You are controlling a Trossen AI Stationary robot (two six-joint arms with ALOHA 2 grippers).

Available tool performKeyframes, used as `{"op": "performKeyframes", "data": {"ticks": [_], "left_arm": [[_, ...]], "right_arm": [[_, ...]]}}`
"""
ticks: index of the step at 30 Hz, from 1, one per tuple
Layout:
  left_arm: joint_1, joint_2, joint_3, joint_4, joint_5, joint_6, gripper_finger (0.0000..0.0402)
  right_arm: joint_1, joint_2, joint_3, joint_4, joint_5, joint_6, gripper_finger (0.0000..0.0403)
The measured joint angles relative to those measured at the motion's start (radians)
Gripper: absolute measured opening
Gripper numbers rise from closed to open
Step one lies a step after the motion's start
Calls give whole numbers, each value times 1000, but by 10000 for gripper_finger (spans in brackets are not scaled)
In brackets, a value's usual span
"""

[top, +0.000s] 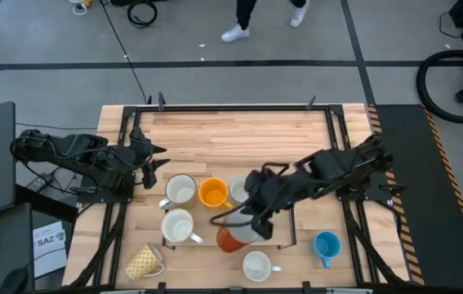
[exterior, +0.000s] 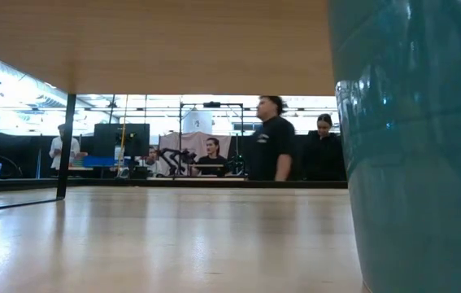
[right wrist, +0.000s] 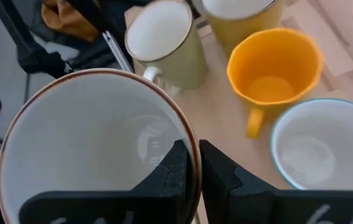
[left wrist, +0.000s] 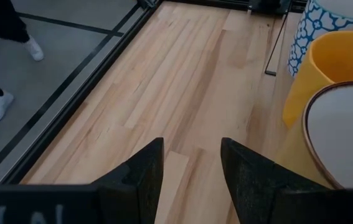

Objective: Place coffee mugs
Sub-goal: Put the red mug on the shelf

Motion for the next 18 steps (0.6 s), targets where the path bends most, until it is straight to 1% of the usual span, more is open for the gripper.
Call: {"op": "performKeyframes", "data": {"ticks": [11, 18], "left_arm": [[0, 0, 0, 0, 0, 0, 167], [0, 0, 0, -1, 0, 0, 167]], "right_arm": [[1, 112, 0, 7, 4, 2, 30], [-10, 131, -1, 16, 23, 4, 30]]}}
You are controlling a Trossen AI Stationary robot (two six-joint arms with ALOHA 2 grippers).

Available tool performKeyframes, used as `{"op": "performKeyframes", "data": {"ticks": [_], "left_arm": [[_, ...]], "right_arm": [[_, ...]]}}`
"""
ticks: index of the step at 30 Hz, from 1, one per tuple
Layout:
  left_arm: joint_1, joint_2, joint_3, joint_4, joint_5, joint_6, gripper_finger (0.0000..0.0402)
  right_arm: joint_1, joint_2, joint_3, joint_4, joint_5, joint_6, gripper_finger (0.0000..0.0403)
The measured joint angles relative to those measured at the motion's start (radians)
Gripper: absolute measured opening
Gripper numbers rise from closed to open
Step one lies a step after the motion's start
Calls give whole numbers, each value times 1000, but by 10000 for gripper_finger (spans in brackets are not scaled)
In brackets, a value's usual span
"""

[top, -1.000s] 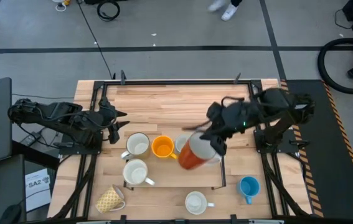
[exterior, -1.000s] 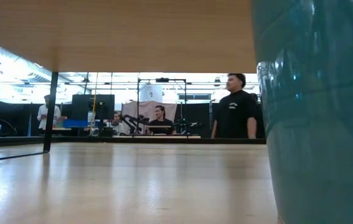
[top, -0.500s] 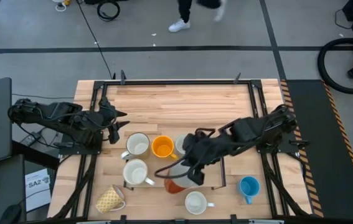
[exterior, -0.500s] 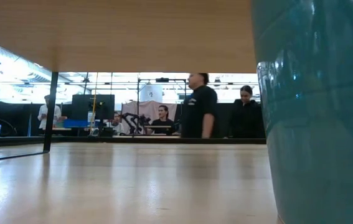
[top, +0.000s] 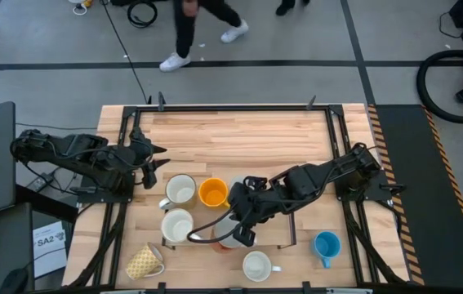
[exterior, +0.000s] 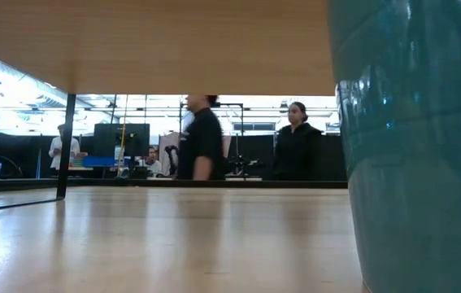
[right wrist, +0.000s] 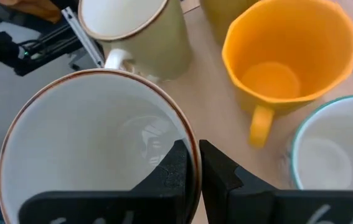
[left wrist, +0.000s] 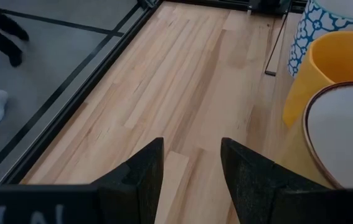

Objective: Place coffee mugs
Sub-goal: Put the red mug on the shelf

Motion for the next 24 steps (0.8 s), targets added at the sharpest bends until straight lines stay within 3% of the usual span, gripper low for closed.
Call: {"op": "performKeyframes", "data": {"ticks": [24], "left_arm": [[0, 0, 0, -23, 0, 0, 167]], "right_arm": [[-2, 81, -2, 36, 79, -8, 30]]}}
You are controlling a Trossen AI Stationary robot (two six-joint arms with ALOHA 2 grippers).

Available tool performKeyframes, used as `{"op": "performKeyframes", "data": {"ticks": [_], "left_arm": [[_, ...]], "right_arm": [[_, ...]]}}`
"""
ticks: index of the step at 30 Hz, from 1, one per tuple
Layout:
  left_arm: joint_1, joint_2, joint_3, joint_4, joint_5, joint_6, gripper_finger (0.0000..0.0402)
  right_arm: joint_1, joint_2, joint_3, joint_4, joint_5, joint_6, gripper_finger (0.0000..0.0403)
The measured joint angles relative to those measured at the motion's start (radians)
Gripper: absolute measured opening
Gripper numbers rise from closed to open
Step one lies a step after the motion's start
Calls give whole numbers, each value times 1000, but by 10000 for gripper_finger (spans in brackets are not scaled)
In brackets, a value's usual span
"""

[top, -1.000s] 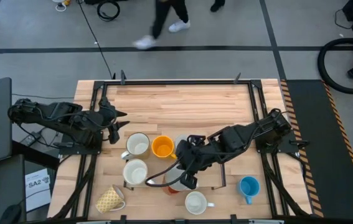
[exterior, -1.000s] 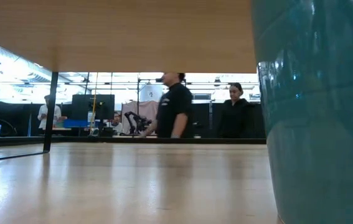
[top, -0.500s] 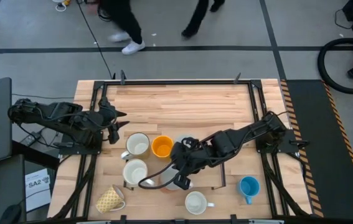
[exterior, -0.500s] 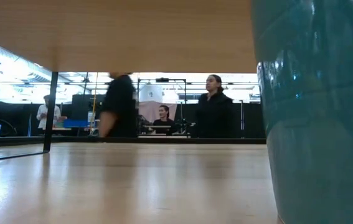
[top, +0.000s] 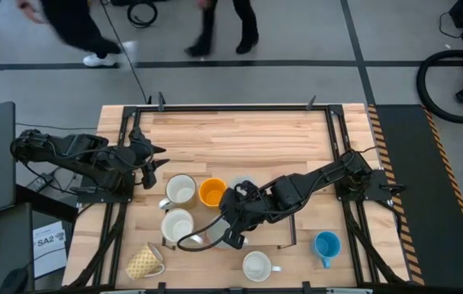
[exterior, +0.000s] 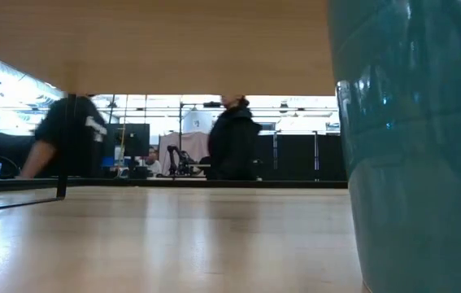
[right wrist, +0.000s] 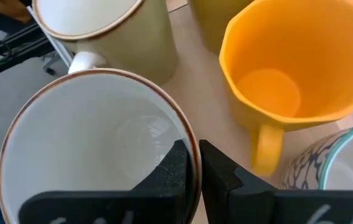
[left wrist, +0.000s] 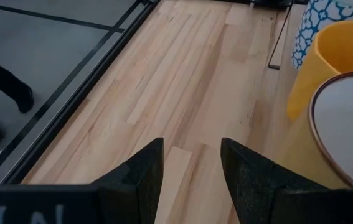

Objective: Place coffee mugs
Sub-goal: Put the red mug on the shelf

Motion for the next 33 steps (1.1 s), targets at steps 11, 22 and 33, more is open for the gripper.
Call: {"op": "performKeyframes", "data": {"ticks": [11, 22, 33], "left_arm": [[0, 0, 0, 0, 0, 0, 167], [0, 0, 0, 0, 0, 0, 167], [0, 0, 0, 0, 0, 0, 167]], "right_arm": [[-7, 7, 0, 1, 44, -17, 30], [-22, 25, 1, 4, 26, -34, 31], [-28, 27, 1, 12, 25, -18, 51]]}}
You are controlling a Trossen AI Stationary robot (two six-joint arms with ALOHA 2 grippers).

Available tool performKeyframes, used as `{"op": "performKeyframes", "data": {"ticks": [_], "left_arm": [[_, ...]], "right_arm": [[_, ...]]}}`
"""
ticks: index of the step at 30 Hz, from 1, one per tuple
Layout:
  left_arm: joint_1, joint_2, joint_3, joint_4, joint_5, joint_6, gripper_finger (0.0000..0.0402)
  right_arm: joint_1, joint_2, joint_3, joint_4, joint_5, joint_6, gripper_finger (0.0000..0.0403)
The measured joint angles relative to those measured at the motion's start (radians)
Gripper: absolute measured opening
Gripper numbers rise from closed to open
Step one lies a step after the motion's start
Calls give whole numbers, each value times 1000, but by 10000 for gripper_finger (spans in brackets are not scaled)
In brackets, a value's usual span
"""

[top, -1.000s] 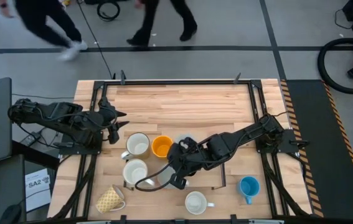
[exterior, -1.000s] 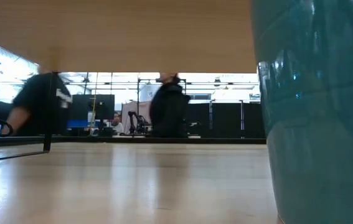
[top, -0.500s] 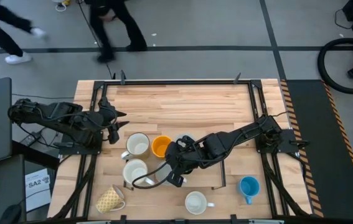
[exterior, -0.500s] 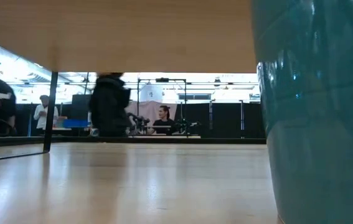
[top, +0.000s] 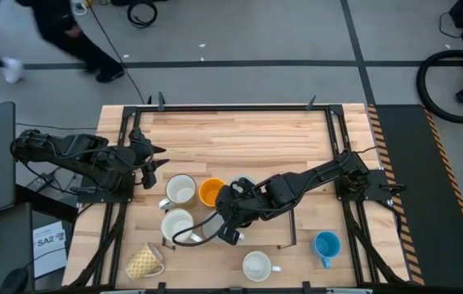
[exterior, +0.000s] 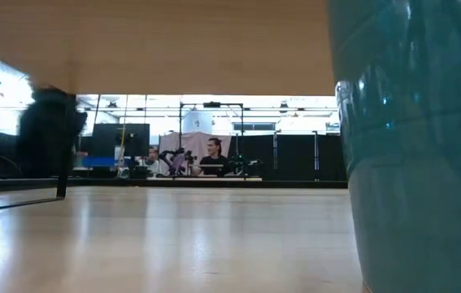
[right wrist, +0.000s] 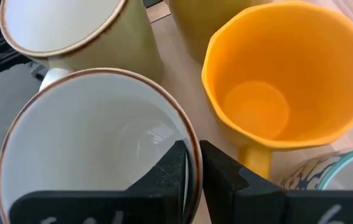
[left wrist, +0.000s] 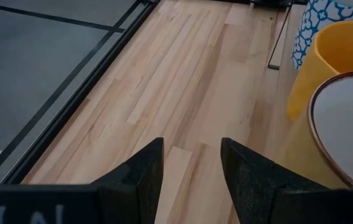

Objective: Place coffee mugs
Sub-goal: Put the red mug on the shelf

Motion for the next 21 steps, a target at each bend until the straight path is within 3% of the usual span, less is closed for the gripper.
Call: {"op": "performKeyframes", "data": {"ticks": [13, 21], "left_arm": [[0, 0, 0, 0, 0, 0, 167], [0, 0, 0, 0, 0, 0, 167]], "right_arm": [[-11, 0, 0, 7, -2, 0, 55], [-13, 0, -1, 40, 1, 0, 81]]}}
